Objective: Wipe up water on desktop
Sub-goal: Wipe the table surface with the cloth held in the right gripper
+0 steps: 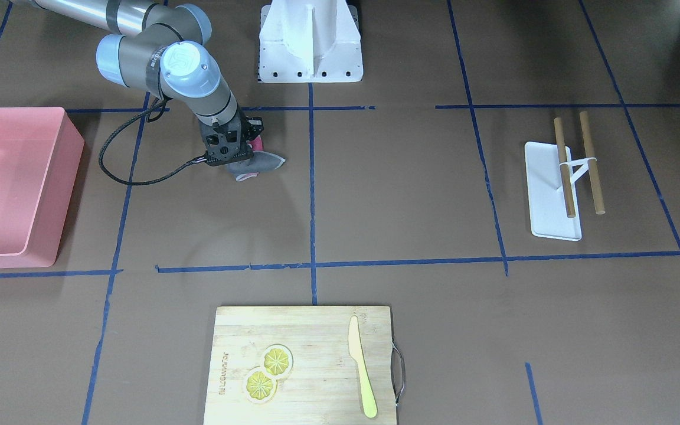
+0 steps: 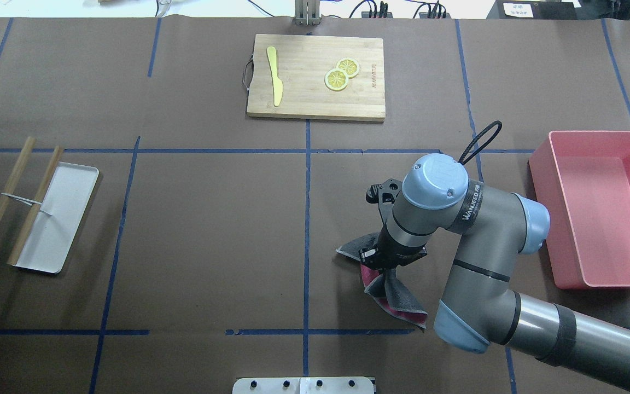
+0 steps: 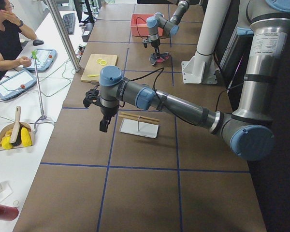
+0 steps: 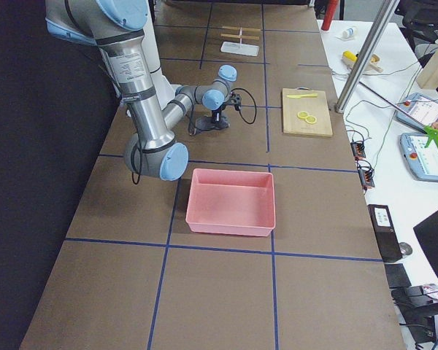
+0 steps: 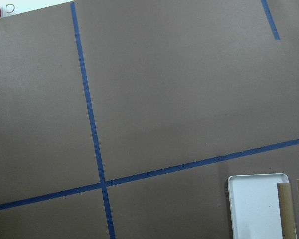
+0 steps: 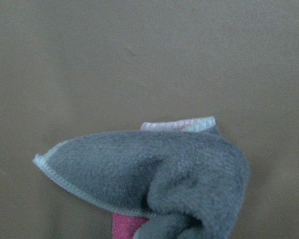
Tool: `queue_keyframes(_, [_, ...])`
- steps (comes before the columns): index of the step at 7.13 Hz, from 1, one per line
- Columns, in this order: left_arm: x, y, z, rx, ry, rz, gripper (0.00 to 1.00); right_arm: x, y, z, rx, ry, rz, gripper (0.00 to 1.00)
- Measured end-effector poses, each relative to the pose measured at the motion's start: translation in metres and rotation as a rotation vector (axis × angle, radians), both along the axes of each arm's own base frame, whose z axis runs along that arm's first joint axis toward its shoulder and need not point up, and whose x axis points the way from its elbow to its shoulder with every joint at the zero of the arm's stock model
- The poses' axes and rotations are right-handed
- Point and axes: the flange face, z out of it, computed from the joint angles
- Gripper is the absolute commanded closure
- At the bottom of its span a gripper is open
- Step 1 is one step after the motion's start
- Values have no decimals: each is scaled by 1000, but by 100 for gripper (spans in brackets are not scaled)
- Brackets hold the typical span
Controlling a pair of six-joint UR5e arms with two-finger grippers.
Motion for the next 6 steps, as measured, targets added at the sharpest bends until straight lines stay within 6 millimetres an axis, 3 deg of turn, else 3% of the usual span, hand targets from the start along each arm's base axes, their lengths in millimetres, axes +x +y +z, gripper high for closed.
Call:
queue_keyframes(2, [0, 5, 3, -3, 1, 1, 0, 18, -29, 11, 5, 26, 54, 100])
queue_keyframes(4, [-1, 9, 3, -1, 1, 1, 0, 34, -65, 37, 16, 68, 86, 100])
queue_keyframes(6, [-1, 10, 3, 0, 2, 1, 0, 64, -102, 55, 50, 85, 95, 100])
